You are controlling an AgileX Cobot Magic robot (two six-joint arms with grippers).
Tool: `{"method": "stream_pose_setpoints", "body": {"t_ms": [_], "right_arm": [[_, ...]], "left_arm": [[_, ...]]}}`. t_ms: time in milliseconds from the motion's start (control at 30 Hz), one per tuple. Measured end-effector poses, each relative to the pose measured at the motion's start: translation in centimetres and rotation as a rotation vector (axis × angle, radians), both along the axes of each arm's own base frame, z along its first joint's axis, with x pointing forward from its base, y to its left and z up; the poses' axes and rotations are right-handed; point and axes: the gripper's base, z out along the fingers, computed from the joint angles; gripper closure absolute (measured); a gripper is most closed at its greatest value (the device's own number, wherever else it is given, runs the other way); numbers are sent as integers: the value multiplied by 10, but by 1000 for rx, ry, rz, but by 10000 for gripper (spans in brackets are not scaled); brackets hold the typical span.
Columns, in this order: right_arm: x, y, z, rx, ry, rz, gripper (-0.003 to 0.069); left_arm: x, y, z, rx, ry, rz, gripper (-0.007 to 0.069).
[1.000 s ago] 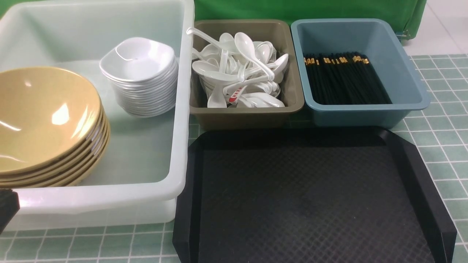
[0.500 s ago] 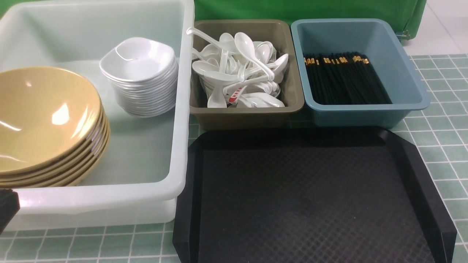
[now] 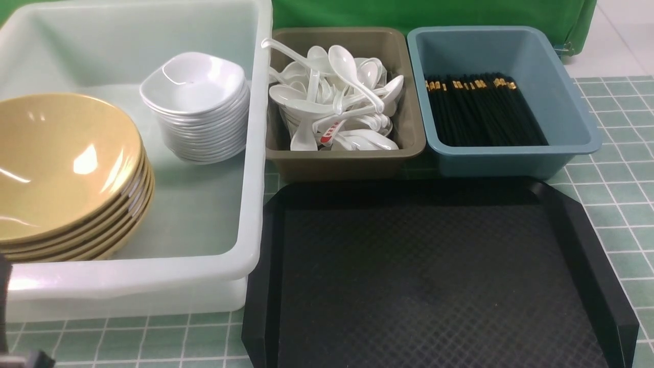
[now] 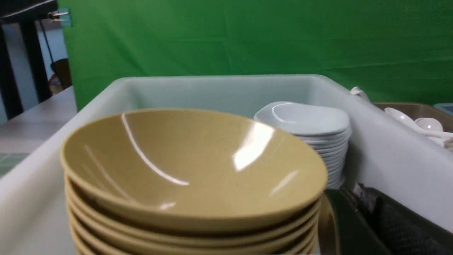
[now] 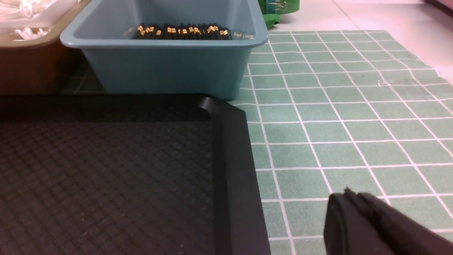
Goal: On blue table put chopsticks spoon bowls plates into blue grey white boxes.
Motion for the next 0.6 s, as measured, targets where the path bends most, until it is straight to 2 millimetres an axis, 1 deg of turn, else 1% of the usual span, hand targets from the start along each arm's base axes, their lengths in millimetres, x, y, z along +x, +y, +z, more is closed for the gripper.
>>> {"method": "stream_pose_setpoints", "body": {"t_ms": [33, 100, 133, 267, 600], "right_arm": [[0, 0, 0, 0, 0, 0, 611], [0, 0, 0, 0, 0, 0, 610], [0, 0, 0, 0, 0, 0, 608], [0, 0, 0, 0, 0, 0, 606], [0, 0, 0, 0, 0, 0, 596]], "left_arm": [[-1, 1, -7, -24, 14, 15, 637], [-2, 1, -13, -46, 52, 26, 637], [-3, 1, -20, -56, 121, 34, 637], [-5, 1, -33, -63, 264, 35, 637], [-5, 1, -34, -63, 276, 35, 637]]}}
